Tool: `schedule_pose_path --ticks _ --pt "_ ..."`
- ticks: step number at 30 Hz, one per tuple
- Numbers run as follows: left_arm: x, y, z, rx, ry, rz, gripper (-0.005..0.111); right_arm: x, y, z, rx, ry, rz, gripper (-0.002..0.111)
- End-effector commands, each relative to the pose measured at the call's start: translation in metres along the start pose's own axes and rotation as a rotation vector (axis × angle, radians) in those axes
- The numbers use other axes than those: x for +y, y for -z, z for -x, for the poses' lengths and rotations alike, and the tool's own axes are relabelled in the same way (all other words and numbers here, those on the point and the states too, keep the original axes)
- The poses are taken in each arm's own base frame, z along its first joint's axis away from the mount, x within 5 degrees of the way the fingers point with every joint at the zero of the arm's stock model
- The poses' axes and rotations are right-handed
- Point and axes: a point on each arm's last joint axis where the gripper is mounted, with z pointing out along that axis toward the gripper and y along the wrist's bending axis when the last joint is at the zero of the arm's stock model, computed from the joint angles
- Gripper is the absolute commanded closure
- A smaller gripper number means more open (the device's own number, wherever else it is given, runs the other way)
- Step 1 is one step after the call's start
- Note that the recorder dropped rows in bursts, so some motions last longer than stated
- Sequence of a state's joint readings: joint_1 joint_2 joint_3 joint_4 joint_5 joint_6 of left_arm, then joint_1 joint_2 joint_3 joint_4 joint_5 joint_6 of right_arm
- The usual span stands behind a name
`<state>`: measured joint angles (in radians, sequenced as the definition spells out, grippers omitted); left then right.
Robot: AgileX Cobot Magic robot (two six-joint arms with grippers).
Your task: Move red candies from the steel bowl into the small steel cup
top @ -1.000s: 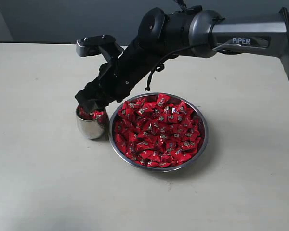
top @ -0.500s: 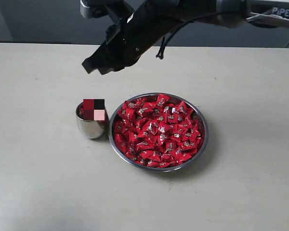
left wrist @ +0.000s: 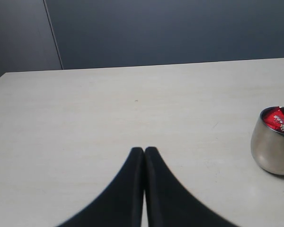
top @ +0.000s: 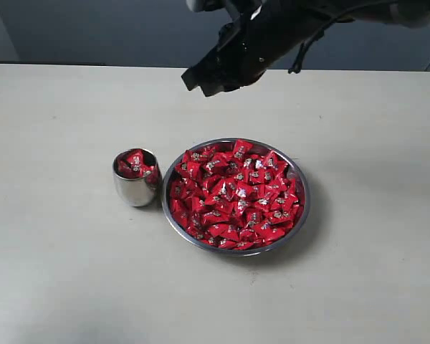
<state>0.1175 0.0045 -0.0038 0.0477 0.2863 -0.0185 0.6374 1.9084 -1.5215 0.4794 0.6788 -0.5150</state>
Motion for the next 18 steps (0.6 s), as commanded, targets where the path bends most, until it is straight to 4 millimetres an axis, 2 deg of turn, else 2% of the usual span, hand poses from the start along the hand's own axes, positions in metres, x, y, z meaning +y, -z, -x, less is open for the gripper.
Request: schedule_pose_path --ticks 1,4,7,10,12,18 --pt "0.000 0.000 -0.001 -0.002 0.003 0.000 0.106 -0.004 0.016 -0.014 -0.097 -0.009 -0.086 0.108" --pt "0.000 0.000 -0.001 -0.002 0.003 0.000 0.106 -0.003 0.020 -0.047 -0.109 -0.003 -0.146 0.109" --pt "0.000 0.000 -0.001 -0.002 0.003 0.000 0.106 -0.005 0.014 -0.072 -0.069 -0.018 -0.163 0.109" --pt "0.000 0.000 -0.001 -0.002 0.003 0.000 0.106 -0.017 0.008 -0.102 -0.023 -0.099 -0.188 0.109" --pt "0.000 0.000 -0.001 -0.002 0.003 0.000 0.106 -0.022 0.007 -0.111 -0.005 -0.128 -0.197 0.109" --pt "0.000 0.000 -0.001 -0.002 0.003 0.000 0.106 -0.020 -0.003 -0.121 0.064 -0.165 -0.155 0.109"
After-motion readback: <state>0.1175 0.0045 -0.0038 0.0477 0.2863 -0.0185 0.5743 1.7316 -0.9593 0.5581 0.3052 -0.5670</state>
